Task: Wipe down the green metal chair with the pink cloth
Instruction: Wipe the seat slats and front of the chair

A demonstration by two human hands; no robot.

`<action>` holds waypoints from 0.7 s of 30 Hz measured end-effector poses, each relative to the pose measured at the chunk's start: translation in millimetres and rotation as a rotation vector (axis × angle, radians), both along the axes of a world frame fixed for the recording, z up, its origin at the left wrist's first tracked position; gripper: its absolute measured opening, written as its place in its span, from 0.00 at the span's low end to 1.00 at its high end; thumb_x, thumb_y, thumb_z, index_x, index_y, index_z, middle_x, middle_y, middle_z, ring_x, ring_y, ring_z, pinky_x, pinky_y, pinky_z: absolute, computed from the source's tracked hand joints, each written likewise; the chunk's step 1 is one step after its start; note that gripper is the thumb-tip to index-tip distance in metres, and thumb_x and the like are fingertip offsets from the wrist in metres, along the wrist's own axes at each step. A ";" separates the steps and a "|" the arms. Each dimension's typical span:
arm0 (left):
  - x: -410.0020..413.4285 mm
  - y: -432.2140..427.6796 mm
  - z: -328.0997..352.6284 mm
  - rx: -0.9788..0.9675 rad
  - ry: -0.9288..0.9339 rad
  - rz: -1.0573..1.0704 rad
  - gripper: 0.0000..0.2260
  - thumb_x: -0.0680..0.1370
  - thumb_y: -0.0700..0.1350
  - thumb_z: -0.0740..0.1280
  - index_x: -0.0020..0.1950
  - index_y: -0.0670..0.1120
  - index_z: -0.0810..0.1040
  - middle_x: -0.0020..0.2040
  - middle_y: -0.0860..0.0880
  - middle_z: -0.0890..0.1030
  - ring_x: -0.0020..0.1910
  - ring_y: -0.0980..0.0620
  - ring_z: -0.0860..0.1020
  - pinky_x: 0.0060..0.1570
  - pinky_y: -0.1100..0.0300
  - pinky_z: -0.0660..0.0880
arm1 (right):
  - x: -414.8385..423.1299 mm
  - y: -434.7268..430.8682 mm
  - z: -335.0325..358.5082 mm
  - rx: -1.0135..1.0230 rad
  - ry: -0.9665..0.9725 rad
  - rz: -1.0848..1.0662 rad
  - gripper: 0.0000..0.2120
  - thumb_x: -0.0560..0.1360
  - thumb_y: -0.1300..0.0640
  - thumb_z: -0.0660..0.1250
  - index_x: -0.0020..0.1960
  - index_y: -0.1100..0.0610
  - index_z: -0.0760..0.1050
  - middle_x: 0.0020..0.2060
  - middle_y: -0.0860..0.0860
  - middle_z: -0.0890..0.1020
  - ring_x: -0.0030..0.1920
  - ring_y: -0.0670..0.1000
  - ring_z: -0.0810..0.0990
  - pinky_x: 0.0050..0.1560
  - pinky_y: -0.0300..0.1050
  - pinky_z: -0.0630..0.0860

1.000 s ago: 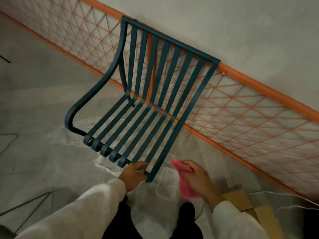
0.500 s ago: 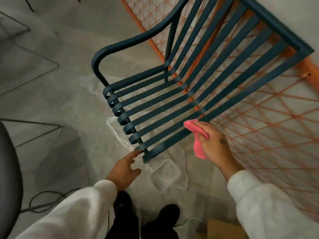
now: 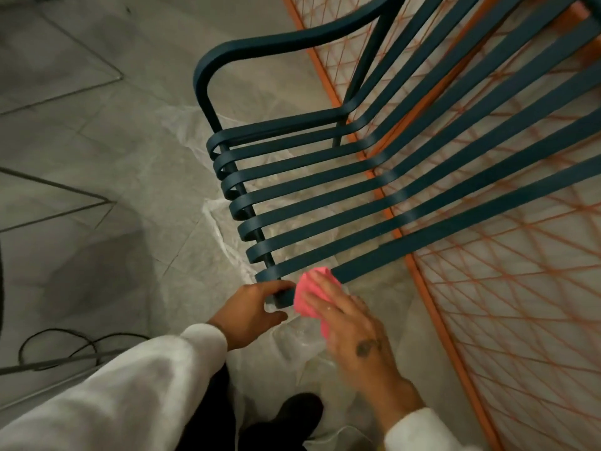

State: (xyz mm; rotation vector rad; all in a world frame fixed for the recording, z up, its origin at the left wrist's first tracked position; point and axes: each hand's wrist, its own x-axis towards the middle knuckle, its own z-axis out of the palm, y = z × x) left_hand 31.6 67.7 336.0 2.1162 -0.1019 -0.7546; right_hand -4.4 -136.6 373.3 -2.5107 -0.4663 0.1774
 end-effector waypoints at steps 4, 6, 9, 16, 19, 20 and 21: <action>1.4 2.0 -3.2 0.018 0.004 -0.012 0.20 0.76 0.49 0.70 0.68 0.57 0.73 0.64 0.56 0.78 0.61 0.56 0.76 0.66 0.56 0.72 | 43.8 -60.2 18.8 0.183 0.078 -0.314 0.26 0.77 0.72 0.58 0.63 0.44 0.73 0.67 0.37 0.70 0.71 0.37 0.66 0.71 0.31 0.61; 2.0 2.1 -3.5 0.021 -0.010 -0.018 0.20 0.76 0.49 0.70 0.68 0.56 0.73 0.64 0.55 0.78 0.61 0.55 0.76 0.65 0.57 0.72 | 58.4 -71.7 18.7 0.130 0.120 -0.460 0.25 0.78 0.70 0.58 0.63 0.43 0.74 0.68 0.39 0.71 0.71 0.41 0.68 0.72 0.40 0.65; 3.4 4.3 -7.1 0.040 -0.010 -0.043 0.20 0.76 0.49 0.70 0.68 0.56 0.74 0.65 0.55 0.78 0.61 0.54 0.76 0.65 0.58 0.72 | 48.0 -46.7 6.2 0.097 0.043 -0.486 0.20 0.79 0.63 0.56 0.63 0.49 0.78 0.71 0.42 0.69 0.72 0.44 0.66 0.72 0.45 0.68; 5.9 5.5 -5.3 -0.004 -0.064 -0.104 0.13 0.76 0.49 0.70 0.60 0.54 0.80 0.54 0.56 0.83 0.51 0.59 0.79 0.56 0.57 0.76 | -9.4 32.0 -11.0 0.046 0.088 -0.045 0.26 0.75 0.64 0.67 0.69 0.45 0.73 0.76 0.40 0.62 0.70 0.50 0.71 0.65 0.49 0.75; 7.9 3.7 -2.1 -0.005 -0.057 -0.102 0.14 0.76 0.49 0.70 0.62 0.55 0.79 0.56 0.59 0.81 0.52 0.60 0.78 0.58 0.59 0.76 | 5.1 11.3 1.8 0.007 0.110 -0.026 0.29 0.75 0.65 0.67 0.70 0.41 0.70 0.75 0.37 0.62 0.67 0.46 0.74 0.61 0.45 0.78; 8.9 4.1 -1.4 0.009 -0.039 -0.101 0.16 0.76 0.48 0.70 0.64 0.55 0.77 0.57 0.60 0.79 0.54 0.61 0.77 0.60 0.60 0.75 | 12.7 1.9 11.0 0.074 0.113 -0.059 0.26 0.76 0.65 0.65 0.67 0.41 0.73 0.74 0.38 0.65 0.69 0.42 0.71 0.62 0.39 0.77; 9.5 4.4 -1.5 0.020 -0.018 -0.103 0.18 0.77 0.48 0.70 0.66 0.55 0.76 0.59 0.60 0.78 0.55 0.60 0.76 0.61 0.61 0.74 | 21.6 -8.4 22.2 0.153 0.144 -0.139 0.23 0.77 0.64 0.62 0.65 0.41 0.75 0.72 0.36 0.68 0.70 0.36 0.68 0.62 0.31 0.73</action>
